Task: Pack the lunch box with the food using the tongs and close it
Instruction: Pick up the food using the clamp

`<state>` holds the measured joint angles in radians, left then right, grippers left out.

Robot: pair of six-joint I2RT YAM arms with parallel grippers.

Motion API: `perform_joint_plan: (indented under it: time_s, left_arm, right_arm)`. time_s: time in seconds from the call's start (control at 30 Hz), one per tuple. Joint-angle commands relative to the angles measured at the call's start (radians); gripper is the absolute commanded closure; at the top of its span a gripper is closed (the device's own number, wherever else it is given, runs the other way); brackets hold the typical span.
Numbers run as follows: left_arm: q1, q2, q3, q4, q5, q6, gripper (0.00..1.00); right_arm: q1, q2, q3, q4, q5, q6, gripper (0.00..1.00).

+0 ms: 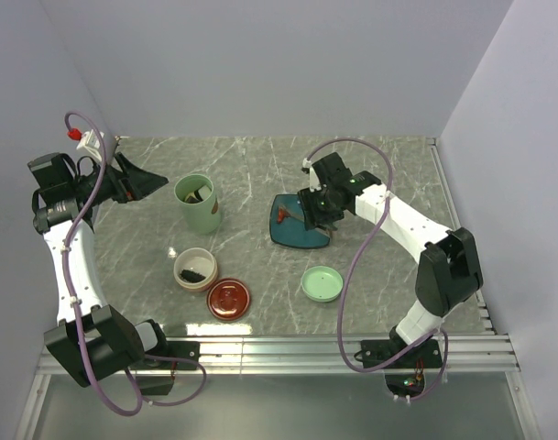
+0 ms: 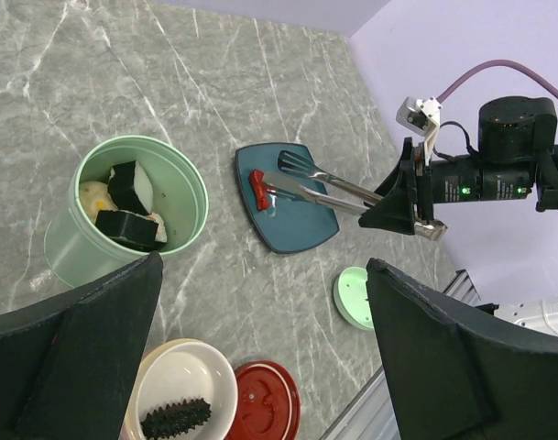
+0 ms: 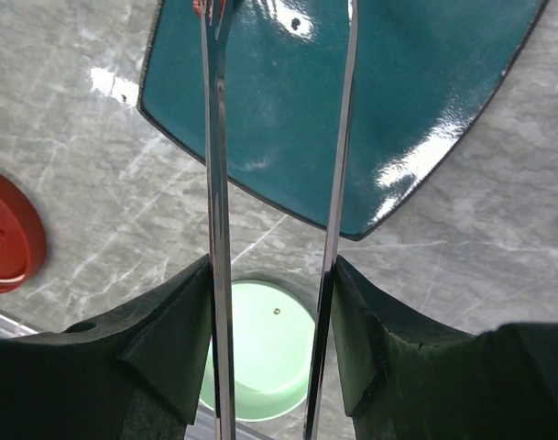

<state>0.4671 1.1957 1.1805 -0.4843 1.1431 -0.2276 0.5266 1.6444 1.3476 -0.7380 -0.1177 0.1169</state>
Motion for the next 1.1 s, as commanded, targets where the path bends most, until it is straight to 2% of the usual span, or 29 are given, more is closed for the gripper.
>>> perform_joint_plan:
  time_s: [0.0, 0.37, 0.73, 1.07]
  left_arm:
    - [0.007, -0.018, 0.004, 0.003, 0.003, 0.031, 0.00]
    - [0.016, -0.016, -0.008, 0.004, 0.010, 0.040, 0.01]
    - [0.021, -0.019, -0.009, -0.007, 0.014, 0.045, 0.01]
    - [0.019, -0.015, -0.002, 0.007, 0.021, 0.019, 0.01]
  right_arm:
    - [-0.005, -0.003, 0.030, 0.051, -0.026, 0.026, 0.43]
    - [-0.007, -0.015, 0.028, 0.063, -0.054, 0.043, 0.43]
    - [-0.004, 0.045, 0.028, 0.039, -0.065, 0.023, 0.43]
    - [-0.005, 0.008, 0.010, -0.001, -0.042, -0.039, 0.52]
